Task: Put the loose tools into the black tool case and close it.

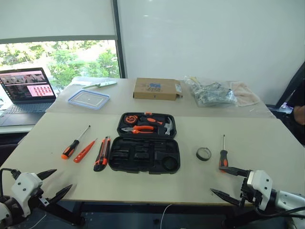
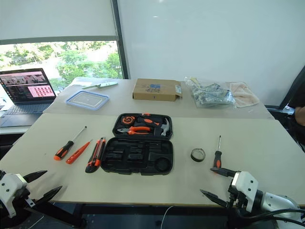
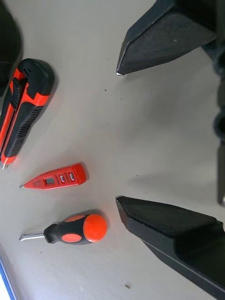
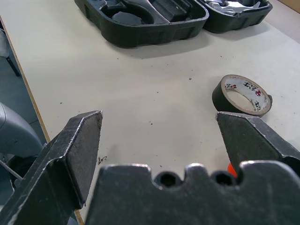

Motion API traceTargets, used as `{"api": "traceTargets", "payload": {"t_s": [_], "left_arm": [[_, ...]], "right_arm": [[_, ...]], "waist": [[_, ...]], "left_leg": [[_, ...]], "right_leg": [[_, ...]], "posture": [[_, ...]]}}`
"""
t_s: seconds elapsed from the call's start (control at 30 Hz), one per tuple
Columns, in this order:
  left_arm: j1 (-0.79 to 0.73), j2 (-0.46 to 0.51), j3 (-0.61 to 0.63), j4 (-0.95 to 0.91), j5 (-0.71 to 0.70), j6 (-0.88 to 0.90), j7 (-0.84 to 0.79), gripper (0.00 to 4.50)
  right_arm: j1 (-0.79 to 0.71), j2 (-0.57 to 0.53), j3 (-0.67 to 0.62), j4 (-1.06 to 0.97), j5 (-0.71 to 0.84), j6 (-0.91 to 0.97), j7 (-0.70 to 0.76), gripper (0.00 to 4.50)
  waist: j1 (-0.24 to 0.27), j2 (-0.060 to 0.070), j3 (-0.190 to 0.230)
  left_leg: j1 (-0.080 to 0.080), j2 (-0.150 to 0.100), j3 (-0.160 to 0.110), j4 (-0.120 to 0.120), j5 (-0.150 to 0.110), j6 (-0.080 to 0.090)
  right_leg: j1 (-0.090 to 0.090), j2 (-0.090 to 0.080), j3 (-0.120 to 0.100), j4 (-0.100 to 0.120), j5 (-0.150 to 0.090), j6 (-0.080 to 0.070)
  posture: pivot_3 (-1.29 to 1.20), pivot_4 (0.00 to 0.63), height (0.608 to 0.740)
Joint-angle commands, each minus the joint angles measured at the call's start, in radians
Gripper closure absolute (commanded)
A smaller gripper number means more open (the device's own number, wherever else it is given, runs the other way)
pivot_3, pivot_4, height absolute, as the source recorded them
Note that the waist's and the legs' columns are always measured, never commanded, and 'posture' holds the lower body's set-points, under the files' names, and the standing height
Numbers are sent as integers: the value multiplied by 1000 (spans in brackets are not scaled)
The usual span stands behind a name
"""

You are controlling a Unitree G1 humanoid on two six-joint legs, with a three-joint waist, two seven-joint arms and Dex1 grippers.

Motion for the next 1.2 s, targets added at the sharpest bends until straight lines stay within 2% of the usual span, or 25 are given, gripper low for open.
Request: {"api": "traceTargets", "payload": {"t_s": [0.03,0.13,0.27,0.37,0.5,0.6,0.7,0.87,0.97,1.1,1.2], "left_arm": [[32,-27,84,-28,-92,69,41,93],[111,-131,225,-24,-229,201,151,93],[135,-171,263,-43,-276,298,221,93],[102,-148,284,-85,-358,436,281,93],[23,-64,281,-118,-433,619,346,93],[-122,73,203,-76,-436,770,357,93],[-349,213,15,28,-362,918,362,93],[-683,253,-225,272,-206,952,354,93],[-795,250,-326,378,-129,958,324,93],[-900,232,-437,500,-24,925,295,1143],[-935,220,-448,557,12,887,273,2330]], "right_arm": [[-56,31,21,-83,57,5,-5,0],[-155,141,92,-211,153,31,-52,0],[-181,196,120,-284,198,76,-86,0],[-196,224,134,-294,192,73,-105,0],[-204,234,139,-292,181,72,-112,0],[-209,225,141,-289,172,78,-112,0],[-218,210,142,-281,167,91,-108,0],[-221,201,148,-285,160,101,-110,0],[-215,198,147,-296,157,106,-117,0],[-184,197,131,-331,149,110,-151,0],[-158,195,124,-348,145,109,-167,0]], "waist": [[0,0,0],[-28,-1,1],[-17,-2,1],[8,-3,1],[20,-5,2],[17,-7,1],[17,-6,1],[-8,-5,1],[-28,-6,1],[-29,-6,2],[-23,-6,2]], "left_leg": [[0,0,0,0,0,0],[0,4,0,0,-1,-1],[1,7,0,0,-2,-4],[0,7,-1,1,-2,-5],[1,7,-2,4,-3,-3],[2,7,-2,4,-2,-5],[3,5,-2,3,0,-8],[3,-1,-2,0,5,-16],[1,0,-1,0,6,-17],[0,-1,-1,-2,6,-17],[0,0,-1,-2,6,-17]], "right_leg": [[0,0,0,0,0,0],[-1,-1,3,0,0,0],[-1,2,-1,1,-2,-3],[-1,7,-4,0,-2,-3],[-1,7,-3,0,-1,-2],[0,9,-3,1,0,-4],[0,11,-3,3,0,-4],[0,12,0,5,0,-4],[-1,17,0,6,-1,-4],[-3,17,0,4,-1,-3],[-2,16,0,4,-2,-2]], "posture": [[0,150,740],[0,150,740],[0,150,740],[0,150,740],[0,150,740],[0,150,740],[0,150,740],[0,150,740],[0,150,740],[0,150,740],[0,150,740]]}}
